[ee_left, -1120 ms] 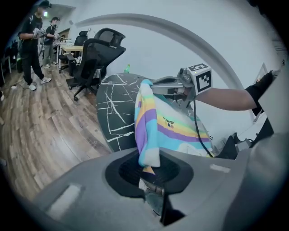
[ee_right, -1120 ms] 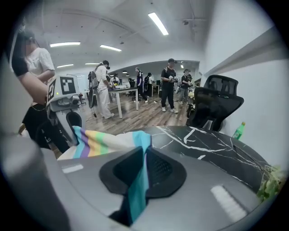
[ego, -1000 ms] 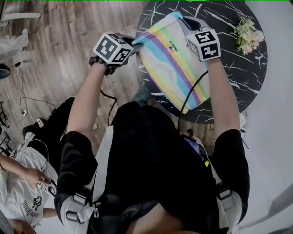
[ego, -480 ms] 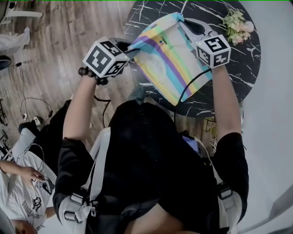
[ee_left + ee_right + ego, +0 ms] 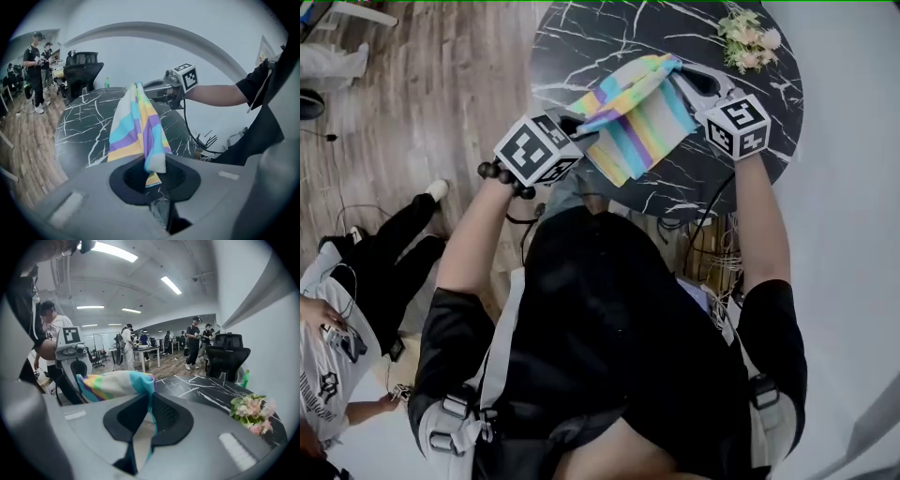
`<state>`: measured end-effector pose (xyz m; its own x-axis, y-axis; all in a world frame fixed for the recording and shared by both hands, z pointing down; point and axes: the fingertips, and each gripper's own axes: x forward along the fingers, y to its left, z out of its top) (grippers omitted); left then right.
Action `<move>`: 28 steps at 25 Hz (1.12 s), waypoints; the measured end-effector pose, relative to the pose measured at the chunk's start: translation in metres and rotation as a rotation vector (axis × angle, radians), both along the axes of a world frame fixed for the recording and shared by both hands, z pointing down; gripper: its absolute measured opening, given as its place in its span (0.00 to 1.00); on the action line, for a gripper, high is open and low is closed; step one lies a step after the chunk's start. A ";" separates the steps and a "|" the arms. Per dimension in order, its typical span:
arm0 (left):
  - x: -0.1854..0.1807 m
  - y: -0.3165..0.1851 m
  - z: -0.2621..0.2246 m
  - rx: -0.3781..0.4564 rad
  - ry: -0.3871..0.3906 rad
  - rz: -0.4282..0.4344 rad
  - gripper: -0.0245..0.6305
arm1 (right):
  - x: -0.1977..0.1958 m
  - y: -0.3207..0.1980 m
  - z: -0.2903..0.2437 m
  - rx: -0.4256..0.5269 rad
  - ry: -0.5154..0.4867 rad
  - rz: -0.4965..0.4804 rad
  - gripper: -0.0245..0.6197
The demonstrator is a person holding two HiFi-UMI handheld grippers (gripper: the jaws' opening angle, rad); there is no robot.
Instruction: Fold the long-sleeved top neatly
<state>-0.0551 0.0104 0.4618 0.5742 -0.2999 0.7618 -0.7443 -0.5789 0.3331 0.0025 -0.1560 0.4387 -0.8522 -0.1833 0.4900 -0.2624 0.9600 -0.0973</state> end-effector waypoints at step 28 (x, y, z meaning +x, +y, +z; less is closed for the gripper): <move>0.092 0.061 0.082 -0.048 -0.055 -0.185 0.31 | 0.091 0.049 0.091 -0.152 0.167 0.069 0.28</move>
